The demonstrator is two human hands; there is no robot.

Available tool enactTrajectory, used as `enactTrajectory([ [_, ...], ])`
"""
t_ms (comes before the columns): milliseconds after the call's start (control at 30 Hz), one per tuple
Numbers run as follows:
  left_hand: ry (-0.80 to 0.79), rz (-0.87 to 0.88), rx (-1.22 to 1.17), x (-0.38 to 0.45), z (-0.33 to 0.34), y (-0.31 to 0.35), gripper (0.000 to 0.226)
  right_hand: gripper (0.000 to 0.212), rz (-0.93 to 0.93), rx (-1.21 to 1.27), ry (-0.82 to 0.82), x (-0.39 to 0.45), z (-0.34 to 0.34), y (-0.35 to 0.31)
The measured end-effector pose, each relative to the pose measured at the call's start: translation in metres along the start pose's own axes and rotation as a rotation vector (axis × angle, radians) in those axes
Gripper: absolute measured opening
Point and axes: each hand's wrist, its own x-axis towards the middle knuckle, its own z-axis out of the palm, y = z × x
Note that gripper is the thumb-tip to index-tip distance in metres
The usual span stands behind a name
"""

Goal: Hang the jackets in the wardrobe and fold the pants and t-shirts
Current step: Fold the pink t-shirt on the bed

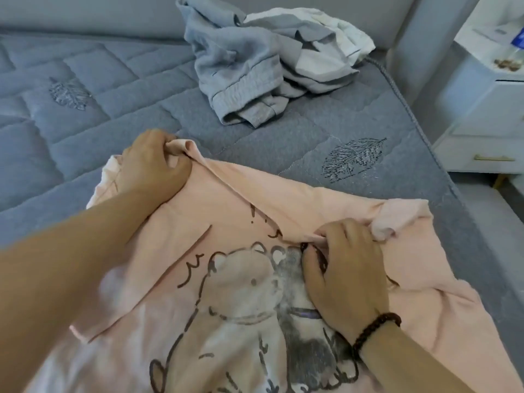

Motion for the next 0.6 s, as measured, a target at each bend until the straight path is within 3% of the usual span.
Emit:
enactTrajectory([
  [133, 0.141, 0.063, 0.078, -0.018, -0.011, 0.018, 0.019, 0.017, 0.022, -0.006, 0.004, 0.004, 0.002, 0.001],
  [233, 0.17, 0.028, -0.039, -0.053, -0.043, 0.025, 0.007, 0.017, 0.008, 0.001, 0.012, 0.003, 0.002, 0.003],
  [367, 0.136, 0.315, -0.009, -0.137, -0.109, -0.01, 0.02, 0.021, -0.012, 0.046, 0.041, 0.004, 0.0, 0.002],
  [467, -0.023, 0.244, 0.043, -0.209, -0.105, -0.035, 0.017, 0.017, -0.027, 0.054, 0.064, 0.003, 0.002, 0.003],
  [600, 0.005, 0.152, 0.136, -0.226, -0.083, -0.04, 0.024, 0.021, -0.068, 0.114, 0.055, 0.004, 0.001, 0.005],
])
